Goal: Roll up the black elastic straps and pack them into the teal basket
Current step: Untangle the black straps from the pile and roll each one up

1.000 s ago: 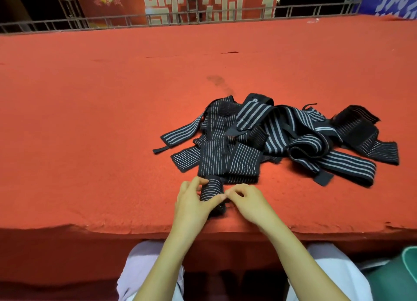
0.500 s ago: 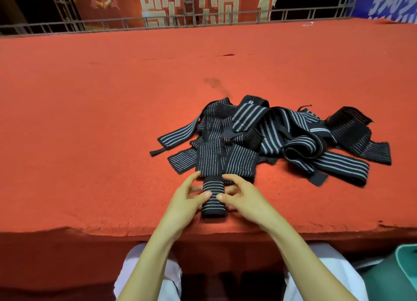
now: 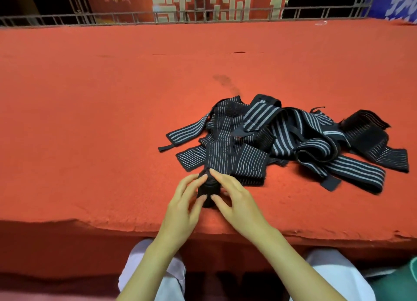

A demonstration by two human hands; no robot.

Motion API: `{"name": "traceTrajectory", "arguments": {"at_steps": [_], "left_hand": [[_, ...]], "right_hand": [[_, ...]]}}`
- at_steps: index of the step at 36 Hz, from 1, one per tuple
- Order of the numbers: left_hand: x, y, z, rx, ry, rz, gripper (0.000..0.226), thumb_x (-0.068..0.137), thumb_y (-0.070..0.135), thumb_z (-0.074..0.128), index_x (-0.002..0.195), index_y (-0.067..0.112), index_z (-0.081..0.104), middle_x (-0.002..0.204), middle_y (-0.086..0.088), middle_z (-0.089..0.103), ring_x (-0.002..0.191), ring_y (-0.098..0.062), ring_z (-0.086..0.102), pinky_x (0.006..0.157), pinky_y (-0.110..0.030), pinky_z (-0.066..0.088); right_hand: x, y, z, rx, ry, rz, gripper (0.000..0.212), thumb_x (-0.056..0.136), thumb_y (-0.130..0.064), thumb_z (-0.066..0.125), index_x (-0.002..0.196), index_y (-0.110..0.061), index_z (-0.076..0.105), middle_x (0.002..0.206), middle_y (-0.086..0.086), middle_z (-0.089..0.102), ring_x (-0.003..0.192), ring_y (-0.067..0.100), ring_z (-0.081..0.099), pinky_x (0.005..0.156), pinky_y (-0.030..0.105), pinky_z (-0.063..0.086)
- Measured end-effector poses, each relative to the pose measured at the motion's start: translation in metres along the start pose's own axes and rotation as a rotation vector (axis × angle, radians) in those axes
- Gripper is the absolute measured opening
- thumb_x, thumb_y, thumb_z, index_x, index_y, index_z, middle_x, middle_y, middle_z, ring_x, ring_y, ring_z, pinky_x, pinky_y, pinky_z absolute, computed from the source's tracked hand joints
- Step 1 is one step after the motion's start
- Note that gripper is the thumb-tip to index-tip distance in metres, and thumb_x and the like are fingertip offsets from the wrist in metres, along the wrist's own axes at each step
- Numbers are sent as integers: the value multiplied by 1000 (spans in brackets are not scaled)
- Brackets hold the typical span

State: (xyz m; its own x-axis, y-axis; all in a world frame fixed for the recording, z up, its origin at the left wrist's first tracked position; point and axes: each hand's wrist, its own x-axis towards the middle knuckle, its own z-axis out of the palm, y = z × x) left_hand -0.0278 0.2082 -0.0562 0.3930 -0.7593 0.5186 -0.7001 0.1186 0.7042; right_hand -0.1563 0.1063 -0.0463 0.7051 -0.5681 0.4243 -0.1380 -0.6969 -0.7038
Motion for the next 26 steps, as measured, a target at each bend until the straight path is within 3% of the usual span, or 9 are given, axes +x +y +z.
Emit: {"name": "traceTrajectory", "arguments": {"at_steps": [3,7,13,17,22,26], "left_hand": [[3,1,-1,-33,-16,-23,42,89,27,54,129,37,48,133,23,44,124,-7,50,97,-31,48],[5,4,-2,-68,-44,-68,50,86,8,60,123,41,52,126,23,53,115,4,53,91,-8,41],[8,6,-8,-160,-57,-112,56,86,-5,62,121,37,49,123,11,59,113,0,57,90,-10,44],[10,3,-17,-267,19,-188,58,85,-7,62,124,31,44,121,11,59,114,-1,57,90,-14,47],[25,-8,-46,-297,119,-241,48,86,-6,61,120,25,49,122,9,61,112,0,59,91,-15,46],[40,-22,-72,-204,114,-306,44,90,1,59,129,18,52,119,9,63,104,10,59,88,-8,43]], "right_hand": [[1,-2,3,29,8,-5,58,87,-17,60,142,-24,43,140,-6,49,128,4,46,104,31,42],[1,-2,5,43,32,-7,57,87,-14,60,140,-24,44,138,-15,47,127,-2,45,105,26,40],[3,0,5,59,17,-7,56,88,-14,61,139,-28,45,138,-13,50,127,-4,45,105,29,42],[17,-7,9,88,-13,-30,60,87,-13,61,141,-29,39,138,-14,47,127,-7,43,105,17,36],[53,-23,32,256,-44,94,56,87,-8,65,135,-19,38,129,-5,56,123,6,53,102,29,46],[89,-38,53,387,-117,250,44,86,-10,68,124,-15,48,120,1,62,108,13,62,95,29,50]]}}
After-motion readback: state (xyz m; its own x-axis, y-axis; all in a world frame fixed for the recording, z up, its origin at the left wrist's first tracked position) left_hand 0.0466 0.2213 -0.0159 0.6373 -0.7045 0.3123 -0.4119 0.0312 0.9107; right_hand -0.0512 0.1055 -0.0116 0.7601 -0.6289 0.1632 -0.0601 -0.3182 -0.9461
